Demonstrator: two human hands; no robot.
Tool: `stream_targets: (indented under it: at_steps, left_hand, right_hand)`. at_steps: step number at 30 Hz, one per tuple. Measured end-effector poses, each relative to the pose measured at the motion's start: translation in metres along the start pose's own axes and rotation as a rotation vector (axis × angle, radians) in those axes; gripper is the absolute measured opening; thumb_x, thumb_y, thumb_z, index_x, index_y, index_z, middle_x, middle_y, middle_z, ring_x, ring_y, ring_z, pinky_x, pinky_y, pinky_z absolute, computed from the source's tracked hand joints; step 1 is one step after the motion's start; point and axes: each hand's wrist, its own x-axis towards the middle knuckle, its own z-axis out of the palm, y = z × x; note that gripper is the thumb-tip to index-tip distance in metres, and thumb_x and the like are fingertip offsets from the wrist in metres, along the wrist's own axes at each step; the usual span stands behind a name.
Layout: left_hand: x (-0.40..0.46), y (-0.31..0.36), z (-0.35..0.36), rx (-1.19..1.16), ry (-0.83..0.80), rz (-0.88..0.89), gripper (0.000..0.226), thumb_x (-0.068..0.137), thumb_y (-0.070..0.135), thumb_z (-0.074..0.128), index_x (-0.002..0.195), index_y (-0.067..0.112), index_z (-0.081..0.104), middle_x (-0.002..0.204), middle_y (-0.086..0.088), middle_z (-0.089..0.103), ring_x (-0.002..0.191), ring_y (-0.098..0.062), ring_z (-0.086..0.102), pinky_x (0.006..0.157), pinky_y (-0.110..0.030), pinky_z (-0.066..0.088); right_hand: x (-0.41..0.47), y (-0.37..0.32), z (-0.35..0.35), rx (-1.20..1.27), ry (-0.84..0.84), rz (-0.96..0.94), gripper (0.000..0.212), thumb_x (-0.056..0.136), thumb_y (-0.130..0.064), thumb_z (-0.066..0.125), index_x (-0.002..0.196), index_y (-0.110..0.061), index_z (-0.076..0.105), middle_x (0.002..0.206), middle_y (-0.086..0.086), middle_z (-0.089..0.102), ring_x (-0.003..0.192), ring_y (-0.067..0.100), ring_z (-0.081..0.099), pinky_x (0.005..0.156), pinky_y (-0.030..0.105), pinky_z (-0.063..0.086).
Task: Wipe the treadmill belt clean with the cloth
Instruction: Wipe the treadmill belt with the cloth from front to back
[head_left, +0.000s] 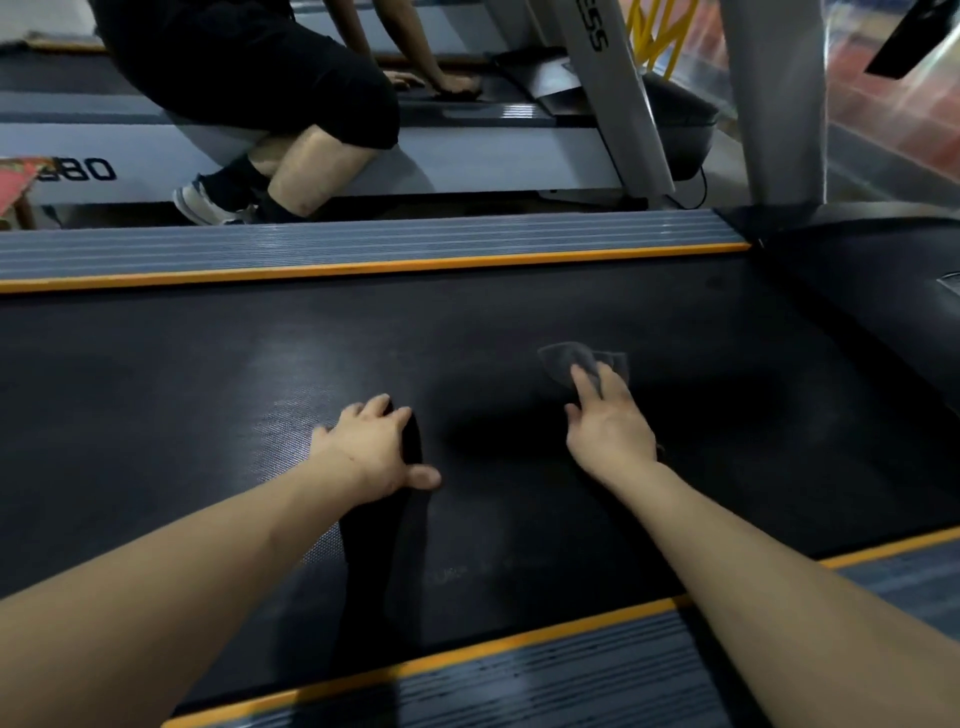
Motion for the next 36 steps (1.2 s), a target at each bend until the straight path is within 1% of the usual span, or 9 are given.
stream_targets:
  at_steps: [3,8,12,17,22,27,30,32,36]
  left_hand:
    - [-0.007,-0.004,0.009,-0.036,-0.156,-0.009,0.136,0.061,0.084,0.072,0.161,0.032,-0.003,0.168,0.010,-0.020,0.155,-0.021,-0.017,0.118,-0.070,0.014]
    - [-0.003,0.001,0.015,-0.070,-0.127,-0.041,0.139,0.061,0.076,0.079,0.161,0.030,-0.005,0.167,0.011,-0.022,0.155,-0.020,-0.020,0.115,-0.076,0.008]
    - [-0.005,0.000,0.016,-0.088,-0.117,-0.050,0.139,0.061,0.075,0.080,0.161,0.030,-0.006,0.168,0.012,-0.021,0.155,-0.019,-0.020,0.116,-0.076,0.007]
    - [-0.006,0.001,0.016,-0.096,-0.106,-0.041,0.137,0.062,0.075,0.080,0.161,0.030,-0.003,0.168,0.011,-0.019,0.155,-0.019,-0.020,0.115,-0.076,0.008]
    - [-0.007,0.001,0.017,-0.092,-0.099,-0.048,0.136,0.063,0.074,0.080,0.162,0.030,-0.003,0.168,0.011,-0.018,0.155,-0.020,-0.019,0.116,-0.075,0.008]
    - [-0.008,0.002,0.016,-0.088,-0.097,-0.050,0.135,0.064,0.075,0.078,0.162,0.028,-0.001,0.168,0.011,-0.019,0.155,-0.019,-0.018,0.116,-0.074,0.008]
    - [-0.008,0.000,0.018,-0.103,-0.094,-0.055,0.135,0.065,0.075,0.078,0.162,0.027,-0.002,0.168,0.011,-0.019,0.155,-0.018,-0.019,0.118,-0.073,0.006]
    - [-0.007,-0.002,0.019,-0.115,-0.084,-0.052,0.136,0.063,0.075,0.079,0.162,0.029,-0.003,0.168,0.012,-0.019,0.154,-0.017,-0.020,0.117,-0.073,0.006]
    - [-0.005,-0.001,0.019,-0.121,-0.080,-0.044,0.136,0.061,0.074,0.081,0.161,0.030,-0.001,0.168,0.013,-0.017,0.154,-0.018,-0.020,0.115,-0.076,0.005]
  right_hand:
    - [-0.004,-0.035,0.003,-0.019,-0.044,-0.035,0.064,0.099,-0.045,0.036,0.156,-0.025,0.013,0.165,0.007,-0.001,0.151,0.029,0.001,0.122,0.043,0.013]
    - [-0.047,-0.120,0.032,-0.030,-0.020,-0.391,0.067,0.093,-0.031,0.050,0.154,-0.021,0.026,0.163,0.012,0.015,0.148,0.034,0.017,0.121,0.044,0.018]
    - [-0.043,-0.100,0.027,0.008,-0.024,-0.519,0.059,0.097,-0.029,0.049,0.153,-0.027,0.029,0.161,0.007,0.023,0.148,0.028,0.022,0.121,0.042,0.023]
    - [-0.001,0.021,0.011,-0.040,0.088,-0.131,0.059,0.097,-0.040,0.030,0.153,-0.025,0.027,0.161,0.009,0.022,0.147,0.030,0.025,0.119,0.040,0.028]
    - [-0.009,-0.015,0.008,-0.015,0.104,0.051,0.060,0.093,-0.034,0.048,0.150,-0.020,0.034,0.159,0.011,0.025,0.142,0.033,0.027,0.113,0.044,0.032]
    - [-0.072,-0.122,0.034,0.025,0.024,-0.391,0.068,0.086,-0.034,0.058,0.149,-0.021,0.037,0.157,0.010,0.031,0.140,0.033,0.032,0.113,0.044,0.033]
    - [-0.072,-0.108,0.030,0.088,0.007,-0.582,0.059,0.092,-0.028,0.054,0.149,-0.024,0.038,0.155,0.009,0.036,0.141,0.029,0.034,0.115,0.042,0.033]
    - [-0.049,-0.057,0.029,0.037,0.064,-0.497,0.056,0.093,-0.027,0.049,0.148,-0.023,0.041,0.154,0.009,0.040,0.140,0.028,0.038,0.115,0.039,0.034]
    - [-0.020,0.034,0.002,-0.020,0.116,-0.023,0.055,0.100,-0.034,0.030,0.154,-0.023,0.027,0.161,0.005,0.023,0.146,0.025,0.026,0.117,0.039,0.029]
